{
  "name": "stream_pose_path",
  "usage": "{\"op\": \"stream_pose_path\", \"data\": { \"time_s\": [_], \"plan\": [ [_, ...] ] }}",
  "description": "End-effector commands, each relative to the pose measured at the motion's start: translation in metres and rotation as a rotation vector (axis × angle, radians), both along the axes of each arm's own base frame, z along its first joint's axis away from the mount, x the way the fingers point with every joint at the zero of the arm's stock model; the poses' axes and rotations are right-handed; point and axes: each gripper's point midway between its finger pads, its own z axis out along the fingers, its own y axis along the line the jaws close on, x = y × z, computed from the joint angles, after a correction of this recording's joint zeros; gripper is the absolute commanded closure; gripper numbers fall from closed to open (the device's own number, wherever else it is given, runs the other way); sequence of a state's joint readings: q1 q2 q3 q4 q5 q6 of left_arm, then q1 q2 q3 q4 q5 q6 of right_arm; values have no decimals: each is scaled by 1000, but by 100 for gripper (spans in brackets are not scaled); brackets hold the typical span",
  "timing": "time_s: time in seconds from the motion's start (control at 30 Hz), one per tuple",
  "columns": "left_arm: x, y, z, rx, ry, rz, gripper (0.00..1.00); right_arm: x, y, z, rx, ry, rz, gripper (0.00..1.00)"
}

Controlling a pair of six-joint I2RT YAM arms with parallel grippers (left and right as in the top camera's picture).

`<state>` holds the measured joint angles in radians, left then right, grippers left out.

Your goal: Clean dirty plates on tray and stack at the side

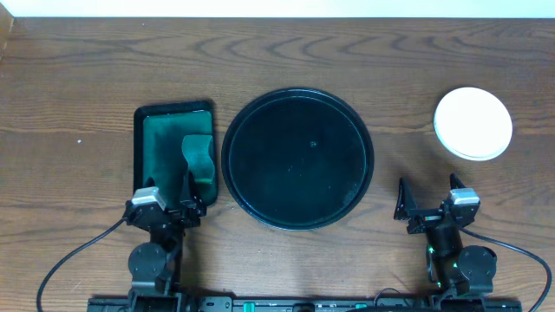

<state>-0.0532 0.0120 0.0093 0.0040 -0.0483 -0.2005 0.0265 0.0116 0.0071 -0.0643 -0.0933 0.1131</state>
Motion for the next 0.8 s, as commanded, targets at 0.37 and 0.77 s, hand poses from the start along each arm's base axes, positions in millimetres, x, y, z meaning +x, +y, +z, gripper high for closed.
{"op": "stream_pose_path", "data": {
  "time_s": [0.37, 0.77],
  "plan": [
    [-2, 0, -19, 38, 72, -8, 18, 0, 0, 0, -14, -2, -2, 1],
    [-2, 0, -19, 38, 73, -8, 18, 0, 0, 0, -14, -2, -1, 1]
  ]
}}
